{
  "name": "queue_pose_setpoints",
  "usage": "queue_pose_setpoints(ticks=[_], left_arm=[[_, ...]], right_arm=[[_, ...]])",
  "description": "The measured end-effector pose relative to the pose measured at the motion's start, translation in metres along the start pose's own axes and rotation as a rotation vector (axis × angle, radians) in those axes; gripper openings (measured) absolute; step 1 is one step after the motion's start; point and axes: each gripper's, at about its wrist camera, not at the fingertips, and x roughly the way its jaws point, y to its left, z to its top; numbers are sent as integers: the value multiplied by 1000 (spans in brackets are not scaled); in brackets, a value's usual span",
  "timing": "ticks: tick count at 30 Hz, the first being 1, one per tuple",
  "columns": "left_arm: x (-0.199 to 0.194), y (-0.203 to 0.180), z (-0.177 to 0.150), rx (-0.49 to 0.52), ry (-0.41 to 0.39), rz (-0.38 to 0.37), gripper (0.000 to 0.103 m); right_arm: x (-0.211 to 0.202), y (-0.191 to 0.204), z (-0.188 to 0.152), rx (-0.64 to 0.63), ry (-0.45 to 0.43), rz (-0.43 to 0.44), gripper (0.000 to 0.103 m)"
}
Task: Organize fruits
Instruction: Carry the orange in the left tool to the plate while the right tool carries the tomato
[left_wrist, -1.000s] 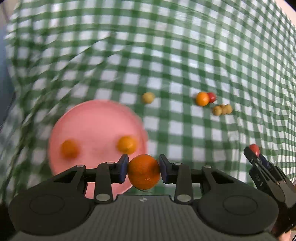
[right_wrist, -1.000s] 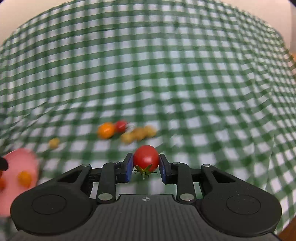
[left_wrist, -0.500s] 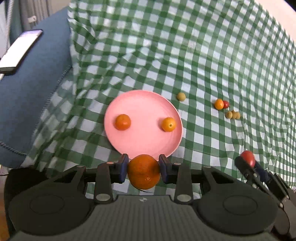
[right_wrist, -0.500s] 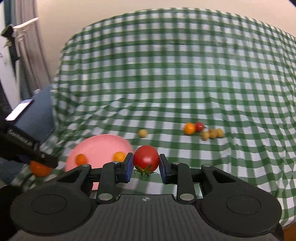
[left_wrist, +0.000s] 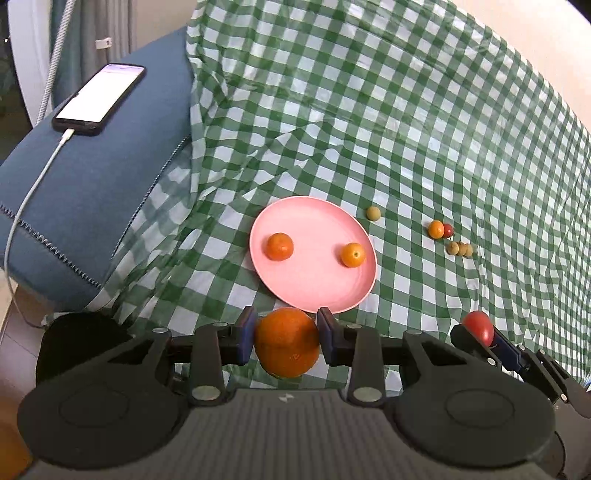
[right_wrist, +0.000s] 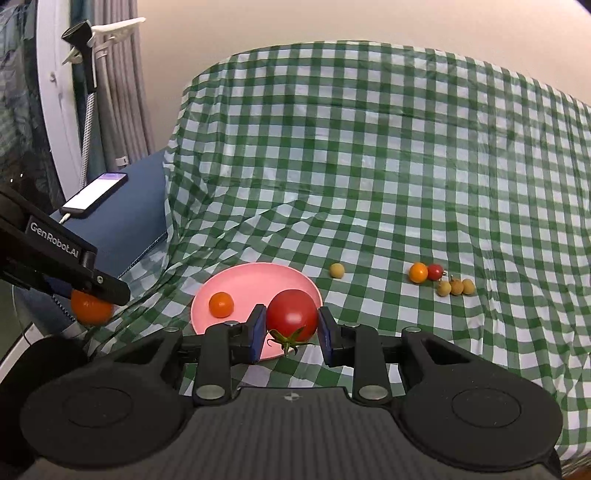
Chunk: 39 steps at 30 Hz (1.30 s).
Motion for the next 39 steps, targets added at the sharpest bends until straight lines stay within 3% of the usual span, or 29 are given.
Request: queue_pose_setpoints(ticks=[21, 30, 39], left_arm=[[24, 9, 8, -28, 44, 5, 40], [56, 1, 40, -16, 45, 25, 40], [107, -19, 55, 67, 86, 41, 39]], right_arm=[[22, -3, 1, -8, 53, -7, 30], [63, 0, 8, 10, 82, 2, 30], [115, -1, 12, 38, 136, 23, 30]])
